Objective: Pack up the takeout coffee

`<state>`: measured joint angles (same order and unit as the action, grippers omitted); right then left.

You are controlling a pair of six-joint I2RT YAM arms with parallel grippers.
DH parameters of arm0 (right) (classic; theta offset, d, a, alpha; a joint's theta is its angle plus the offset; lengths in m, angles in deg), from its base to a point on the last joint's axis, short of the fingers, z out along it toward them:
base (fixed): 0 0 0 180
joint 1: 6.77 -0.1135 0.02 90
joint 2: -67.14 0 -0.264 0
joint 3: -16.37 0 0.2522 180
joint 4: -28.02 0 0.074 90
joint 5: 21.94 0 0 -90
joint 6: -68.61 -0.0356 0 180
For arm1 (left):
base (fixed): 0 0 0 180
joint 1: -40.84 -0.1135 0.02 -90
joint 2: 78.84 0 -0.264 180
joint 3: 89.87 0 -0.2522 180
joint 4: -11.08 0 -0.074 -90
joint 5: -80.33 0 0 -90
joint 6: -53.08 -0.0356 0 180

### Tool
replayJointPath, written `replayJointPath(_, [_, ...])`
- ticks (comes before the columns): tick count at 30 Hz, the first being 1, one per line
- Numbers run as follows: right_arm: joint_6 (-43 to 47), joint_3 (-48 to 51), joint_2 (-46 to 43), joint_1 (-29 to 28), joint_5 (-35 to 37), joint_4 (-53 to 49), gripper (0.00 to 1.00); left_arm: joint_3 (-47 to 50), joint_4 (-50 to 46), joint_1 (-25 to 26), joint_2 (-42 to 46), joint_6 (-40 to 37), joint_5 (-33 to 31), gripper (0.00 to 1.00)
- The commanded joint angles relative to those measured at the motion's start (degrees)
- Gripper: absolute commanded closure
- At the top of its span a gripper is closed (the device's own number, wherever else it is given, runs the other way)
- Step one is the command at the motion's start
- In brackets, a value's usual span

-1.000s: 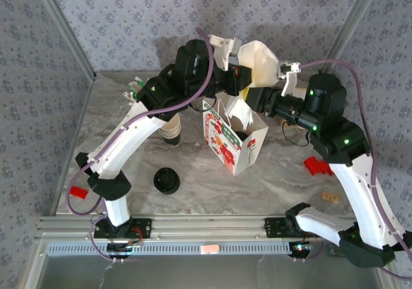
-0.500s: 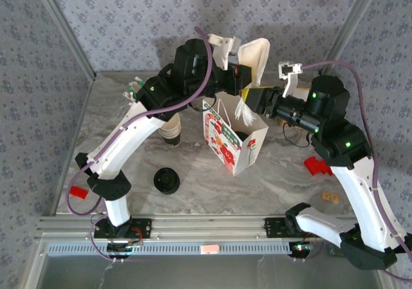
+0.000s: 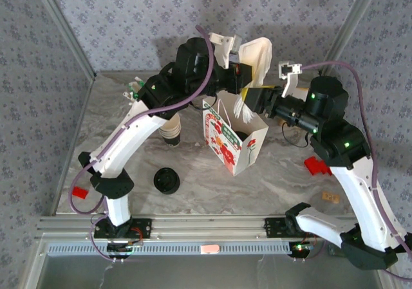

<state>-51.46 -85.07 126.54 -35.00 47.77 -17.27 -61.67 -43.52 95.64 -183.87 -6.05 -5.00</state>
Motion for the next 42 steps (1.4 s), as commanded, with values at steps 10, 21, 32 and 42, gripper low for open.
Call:
replayJointPath(10, [7.0, -4.3, 2.7, -5.9, 9.1, -1.2, 0.45, -3.1, -2.1, 1.6, -2.2, -0.2, 1.9, 0.91])
replayJointPath(21, [9.4, -5.0, 3.7, -9.1, 17.6, -2.3, 0.44, -7.5, -4.2, 2.5, -4.2, 1.1, 1.3, 0.92])
replayJointPath(32, [11.8, -4.2, 3.9, -10.6, 19.9, -2.6, 0.44, -9.3, -4.9, 2.6, -4.7, 1.9, 1.4, 0.92])
replayJointPath(42, [12.6, -2.1, 2.7, -10.9, 19.2, -2.6, 0.43, -9.7, -4.7, 2.6, -4.9, 2.3, 1.5, 0.92])
